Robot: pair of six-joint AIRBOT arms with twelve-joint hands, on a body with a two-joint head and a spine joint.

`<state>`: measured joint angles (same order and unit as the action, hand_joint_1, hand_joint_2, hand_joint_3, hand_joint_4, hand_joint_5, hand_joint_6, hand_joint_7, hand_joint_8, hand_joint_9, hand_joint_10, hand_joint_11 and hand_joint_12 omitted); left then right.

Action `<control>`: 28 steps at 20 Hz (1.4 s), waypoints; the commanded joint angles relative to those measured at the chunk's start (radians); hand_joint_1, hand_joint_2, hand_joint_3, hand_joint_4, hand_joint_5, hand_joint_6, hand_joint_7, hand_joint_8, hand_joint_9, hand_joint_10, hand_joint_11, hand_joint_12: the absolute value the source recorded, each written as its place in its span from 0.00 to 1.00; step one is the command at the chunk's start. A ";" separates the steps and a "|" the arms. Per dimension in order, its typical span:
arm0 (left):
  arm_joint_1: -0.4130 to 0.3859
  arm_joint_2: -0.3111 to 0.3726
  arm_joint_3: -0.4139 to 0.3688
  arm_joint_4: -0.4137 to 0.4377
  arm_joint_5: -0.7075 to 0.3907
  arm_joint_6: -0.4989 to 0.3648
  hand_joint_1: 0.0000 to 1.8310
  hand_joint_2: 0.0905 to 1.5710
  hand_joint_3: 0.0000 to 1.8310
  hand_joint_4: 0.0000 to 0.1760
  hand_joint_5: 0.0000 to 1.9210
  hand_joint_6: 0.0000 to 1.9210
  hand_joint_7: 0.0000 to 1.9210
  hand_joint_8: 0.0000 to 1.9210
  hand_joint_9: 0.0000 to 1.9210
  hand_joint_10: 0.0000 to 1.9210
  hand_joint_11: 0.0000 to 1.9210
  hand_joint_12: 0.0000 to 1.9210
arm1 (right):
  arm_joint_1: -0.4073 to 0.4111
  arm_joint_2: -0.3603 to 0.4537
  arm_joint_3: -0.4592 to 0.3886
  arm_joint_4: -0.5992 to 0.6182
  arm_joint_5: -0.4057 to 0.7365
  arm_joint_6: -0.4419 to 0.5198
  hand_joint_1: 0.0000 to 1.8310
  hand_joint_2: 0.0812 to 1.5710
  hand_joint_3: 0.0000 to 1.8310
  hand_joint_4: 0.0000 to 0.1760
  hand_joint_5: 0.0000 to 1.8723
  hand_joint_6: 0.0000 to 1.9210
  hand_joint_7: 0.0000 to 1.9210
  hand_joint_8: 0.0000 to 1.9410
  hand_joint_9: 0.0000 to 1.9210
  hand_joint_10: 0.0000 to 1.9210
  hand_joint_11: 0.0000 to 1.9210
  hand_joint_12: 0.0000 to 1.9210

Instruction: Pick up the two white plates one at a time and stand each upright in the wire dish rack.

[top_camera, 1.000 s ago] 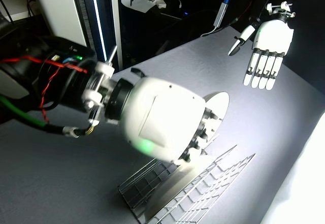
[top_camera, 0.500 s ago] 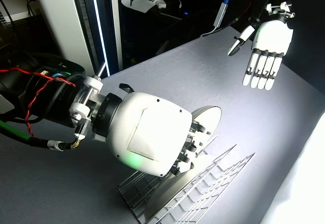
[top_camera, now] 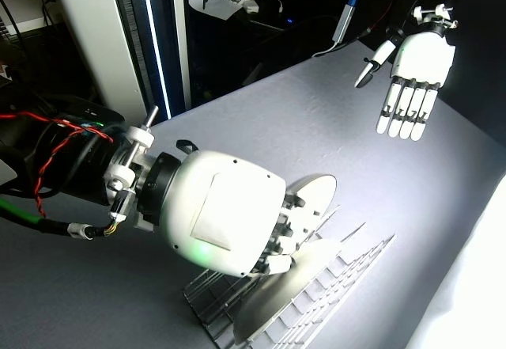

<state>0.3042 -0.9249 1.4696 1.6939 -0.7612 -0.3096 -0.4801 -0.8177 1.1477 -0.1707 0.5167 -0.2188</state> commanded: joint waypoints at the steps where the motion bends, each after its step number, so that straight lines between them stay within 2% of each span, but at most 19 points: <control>1: -0.004 0.007 -0.001 -0.059 -0.008 -0.001 0.00 0.75 0.00 0.00 0.02 0.00 0.00 0.00 0.00 0.00 0.00 0.00 | 0.006 0.009 0.005 0.018 0.120 -0.002 0.72 0.71 0.00 0.00 0.40 0.13 0.44 0.07 0.40 0.20 0.27 0.61; 3: -0.004 0.007 -0.001 -0.059 -0.008 -0.001 0.00 0.75 0.00 0.00 0.03 0.01 0.02 0.01 0.00 0.00 0.00 0.00 | 0.007 0.009 0.005 0.014 0.143 -0.002 0.72 0.68 0.00 0.00 0.43 0.04 0.45 0.01 0.42 0.10 0.25 0.62; 6: -0.004 0.007 -0.003 -0.059 -0.008 -0.001 0.00 0.75 0.00 0.00 0.02 0.00 0.01 0.00 0.00 0.00 0.00 0.00 | 0.026 0.009 0.005 -0.015 0.166 0.000 0.70 0.67 0.00 0.00 0.40 0.01 0.41 0.00 0.41 0.06 0.22 0.62; 8: -0.004 0.007 -0.003 -0.059 -0.008 -0.001 0.00 0.75 0.00 0.00 0.01 0.00 0.00 0.00 0.00 0.00 0.00 0.00 | 0.057 0.008 0.003 -0.049 0.169 0.007 0.67 0.65 0.00 0.00 0.36 0.00 0.37 0.00 0.38 0.03 0.18 0.64; 10: -0.003 0.007 -0.003 -0.059 -0.008 -0.001 0.00 0.76 0.00 0.00 0.01 0.00 0.00 0.00 0.00 0.00 0.00 0.00 | 0.085 0.008 -0.003 -0.087 0.169 0.012 0.63 0.65 0.00 0.00 0.29 0.00 0.32 0.00 0.33 0.00 0.08 0.68; 11: -0.003 0.007 -0.003 -0.059 -0.008 -0.001 0.00 0.76 0.00 0.00 0.01 0.00 0.00 0.00 0.00 0.00 0.00 0.00 | 0.100 0.007 -0.009 -0.109 0.169 0.014 0.59 0.66 0.00 0.00 0.24 0.00 0.26 0.00 0.27 0.00 0.02 0.69; 12: -0.002 0.006 -0.004 -0.059 -0.009 -0.001 0.00 0.76 0.00 0.00 0.01 0.00 0.00 0.00 0.00 0.00 0.00 0.00 | 0.115 0.007 -0.016 -0.129 0.169 0.015 0.58 0.66 0.00 0.00 0.22 0.00 0.24 0.00 0.26 0.00 0.01 0.69; 13: -0.002 0.005 -0.007 -0.059 -0.010 -0.001 0.00 0.75 0.00 0.00 0.01 0.00 0.00 0.00 0.00 0.00 0.00 0.00 | 0.127 0.007 -0.027 -0.150 0.169 0.015 0.54 0.67 0.00 0.00 0.16 0.00 0.17 0.00 0.17 0.00 0.00 0.58; 14: -0.002 0.006 -0.013 -0.059 -0.012 -0.005 0.00 0.75 0.00 0.00 0.02 0.00 0.00 0.00 0.00 0.00 0.00 0.00 | 0.136 0.007 -0.034 -0.178 0.175 0.016 0.50 0.67 0.00 0.00 0.13 0.00 0.13 0.00 0.13 0.00 0.00 0.50; 16: 0.006 0.016 -0.029 -0.059 -0.025 -0.008 0.00 0.75 0.00 0.00 0.02 0.00 0.00 0.00 0.00 0.00 0.00 0.00 | 0.143 0.006 -0.042 -0.277 0.214 0.016 0.47 0.67 0.00 0.00 0.09 0.00 0.09 0.00 0.10 0.00 0.00 0.41; 17: 0.015 0.021 -0.033 -0.056 -0.028 -0.008 0.00 0.75 0.00 0.00 0.01 0.00 0.00 0.00 0.00 0.00 0.00 0.00 | 0.145 0.003 -0.044 -0.337 0.238 0.016 0.43 0.67 0.00 0.00 0.06 0.00 0.05 0.00 0.06 0.00 0.00 0.32; 19: 0.025 0.026 -0.034 -0.051 -0.028 -0.008 0.00 0.75 0.00 0.00 0.02 0.00 0.00 0.00 0.00 0.00 0.00 0.00 | 0.149 -0.002 -0.045 -0.433 0.271 0.015 0.38 0.64 0.00 0.00 0.04 0.00 0.03 0.00 0.04 0.00 0.00 0.28; 20: 0.025 0.026 -0.033 -0.039 -0.025 -0.008 0.00 0.75 0.00 0.00 0.01 0.00 0.00 0.00 0.00 0.00 0.00 0.00 | 0.151 -0.004 -0.045 -0.494 0.288 0.015 0.40 0.61 0.00 0.00 0.05 0.00 0.03 0.00 0.04 0.00 0.00 0.25; 21: 0.025 0.026 -0.033 -0.024 -0.021 -0.008 0.00 0.76 0.00 0.00 0.02 0.00 0.01 0.00 0.00 0.00 0.00 0.00 | 0.153 -0.007 -0.045 -0.549 0.310 0.015 0.35 0.62 0.00 0.00 0.03 0.00 0.02 0.00 0.02 0.00 0.00 0.16; 24: 0.025 0.027 -0.006 -0.007 -0.024 0.020 0.00 0.75 0.00 0.00 0.01 0.00 0.00 0.00 0.00 0.00 0.00 0.00 | 0.162 -0.014 -0.045 -0.731 0.388 0.014 0.26 0.62 0.00 0.00 0.04 0.00 0.02 0.00 0.02 0.00 0.00 0.05; 26: 0.032 0.025 0.014 -0.007 -0.027 0.040 0.00 0.76 0.00 0.00 0.02 0.00 0.01 0.00 0.00 0.00 0.00 0.00 | 0.162 -0.018 -0.045 -0.791 0.421 0.009 0.18 0.64 0.01 0.00 0.02 0.00 0.00 0.00 0.00 0.00 0.00 0.00; 28: 0.032 0.023 0.022 -0.007 -0.027 0.046 0.00 0.76 0.00 0.00 0.02 0.00 0.01 0.00 0.00 0.00 0.00 0.00 | 0.162 -0.018 -0.045 -0.856 0.466 -0.011 0.14 0.65 0.01 0.00 0.00 0.00 0.00 0.00 0.00 0.00 0.00 0.00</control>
<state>0.3416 -0.9092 1.4872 1.7458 -0.7761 -0.2657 -0.3332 -0.8398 1.1034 -1.1007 0.8955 -0.2329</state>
